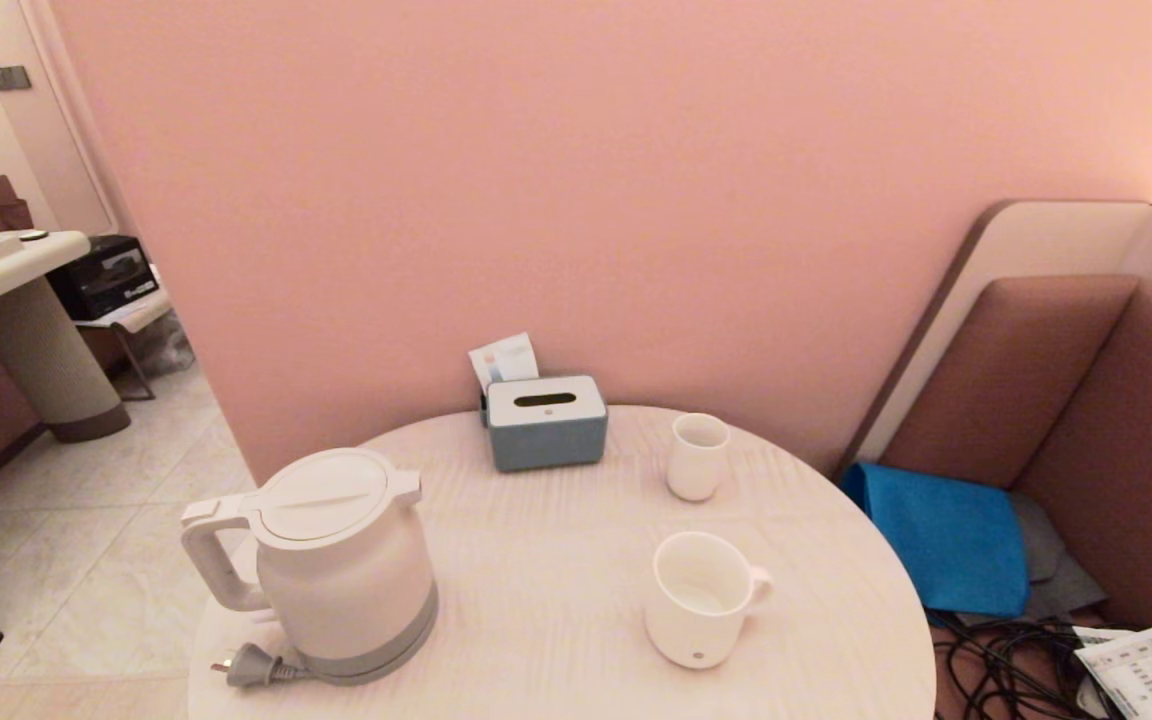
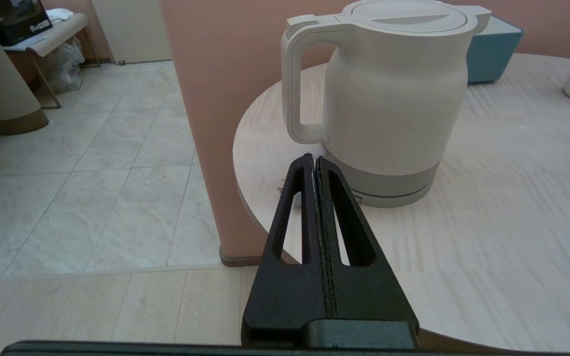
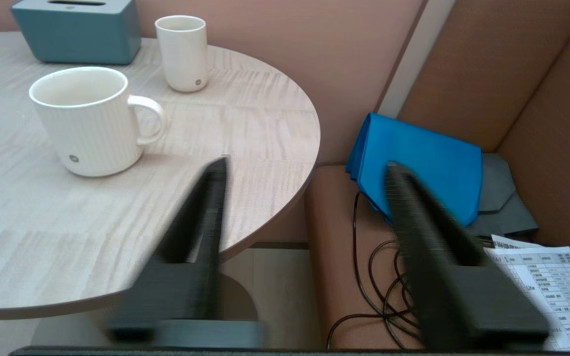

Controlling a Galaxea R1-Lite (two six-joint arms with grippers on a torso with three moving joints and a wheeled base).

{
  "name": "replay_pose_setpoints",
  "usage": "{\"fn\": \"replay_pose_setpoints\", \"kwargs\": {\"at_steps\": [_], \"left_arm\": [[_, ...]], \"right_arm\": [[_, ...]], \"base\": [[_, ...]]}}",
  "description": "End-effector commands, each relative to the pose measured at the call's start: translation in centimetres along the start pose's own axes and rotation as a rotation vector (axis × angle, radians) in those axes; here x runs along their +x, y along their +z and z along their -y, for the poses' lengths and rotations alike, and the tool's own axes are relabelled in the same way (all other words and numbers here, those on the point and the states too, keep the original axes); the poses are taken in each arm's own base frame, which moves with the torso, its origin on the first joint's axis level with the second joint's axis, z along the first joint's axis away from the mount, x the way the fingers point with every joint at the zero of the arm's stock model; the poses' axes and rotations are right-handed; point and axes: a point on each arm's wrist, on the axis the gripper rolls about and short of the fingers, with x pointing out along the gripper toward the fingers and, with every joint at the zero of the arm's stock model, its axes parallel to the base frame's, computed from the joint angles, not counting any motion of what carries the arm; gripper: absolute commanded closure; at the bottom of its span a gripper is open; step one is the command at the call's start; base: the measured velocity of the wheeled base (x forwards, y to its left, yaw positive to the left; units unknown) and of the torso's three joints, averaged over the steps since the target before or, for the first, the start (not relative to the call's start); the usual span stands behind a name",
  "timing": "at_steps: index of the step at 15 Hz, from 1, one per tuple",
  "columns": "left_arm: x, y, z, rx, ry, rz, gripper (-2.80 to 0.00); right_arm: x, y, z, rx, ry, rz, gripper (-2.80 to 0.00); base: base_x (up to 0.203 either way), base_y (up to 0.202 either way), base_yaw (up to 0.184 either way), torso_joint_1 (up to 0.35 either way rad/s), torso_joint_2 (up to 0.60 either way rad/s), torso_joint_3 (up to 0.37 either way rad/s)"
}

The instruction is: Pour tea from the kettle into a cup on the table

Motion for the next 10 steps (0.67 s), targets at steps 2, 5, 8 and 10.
{"fn": "replay_pose_setpoints", "kwargs": {"at_steps": [2, 5, 8, 10], "left_arm": [[0.01, 0.01, 0.0, 0.0, 0.0, 0.0, 0.0], [0.01, 0.01, 0.0, 0.0, 0.0, 0.0, 0.0], [0.01, 0.01, 0.0, 0.0, 0.0, 0.0, 0.0], [0.01, 0.01, 0.0, 0.0, 0.0, 0.0, 0.0]], "right_arm": [[0.01, -0.02, 0.0, -0.001, 0.001, -0.003, 0.0], [0.01, 0.0, 0.0, -0.003, 0.0, -0.001, 0.0], [0.01, 0.0, 0.0, -0.002, 0.0, -0.001, 0.0], [0.01, 0.0, 0.0, -0.006, 0.001, -0.001, 0.0]], "base": [[0.0, 0.0, 0.0, 0.0, 0.0, 0.0], [0.0, 0.0, 0.0, 0.0, 0.0, 0.0], [0.0, 0.0, 0.0, 0.0, 0.0, 0.0], [0.0, 0.0, 0.0, 0.0, 0.0, 0.0]]}}
